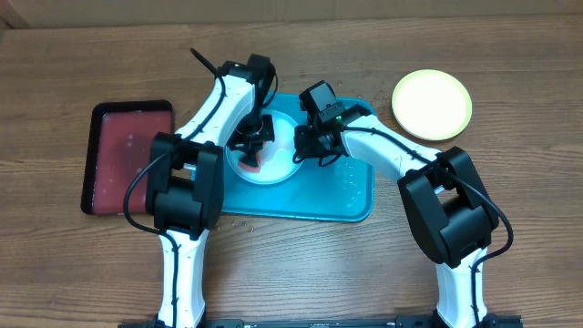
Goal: Clean dirty plates on tray and stack at the side
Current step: 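Scrub the light-blue plate's red smears with the left-held sponge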
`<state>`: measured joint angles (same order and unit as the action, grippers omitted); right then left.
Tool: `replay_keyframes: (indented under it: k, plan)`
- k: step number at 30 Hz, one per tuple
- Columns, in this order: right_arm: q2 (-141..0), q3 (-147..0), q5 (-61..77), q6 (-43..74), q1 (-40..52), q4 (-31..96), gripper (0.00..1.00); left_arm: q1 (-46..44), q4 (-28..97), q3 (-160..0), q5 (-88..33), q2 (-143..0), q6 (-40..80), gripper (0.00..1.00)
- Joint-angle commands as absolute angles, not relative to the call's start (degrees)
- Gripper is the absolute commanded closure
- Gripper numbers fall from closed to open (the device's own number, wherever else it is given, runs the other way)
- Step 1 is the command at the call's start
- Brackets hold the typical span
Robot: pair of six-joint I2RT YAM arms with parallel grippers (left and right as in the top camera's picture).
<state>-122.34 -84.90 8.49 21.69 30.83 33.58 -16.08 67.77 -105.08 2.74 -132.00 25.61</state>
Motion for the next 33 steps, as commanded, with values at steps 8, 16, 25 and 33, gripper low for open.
replay_keyframes:
  k: [8, 16, 25, 33]
  plan:
    - [-123.46, -84.6, 7.49, 21.04, 30.79, 35.05, 0.96, -14.52, 59.24, -103.98, 13.65, -133.43, 30.55, 0.96]
    - [-123.46, -84.6, 7.49, 21.04, 30.79, 35.4, 0.96, -13.91, 60.69, -103.98, 11.73, -133.43, 33.87, 0.96]
    - [-123.46, -84.6, 7.53, 21.02, 30.79, 35.44, 0.96, -14.96, 55.4, -103.98, -23.14, -133.43, 25.91, 0.96]
    - [-123.46, -84.6, 7.57, 19.73, 30.79, 35.44, 0.96, -15.14, 57.63, -103.98, -28.38, -133.38, 16.08, 0.96]
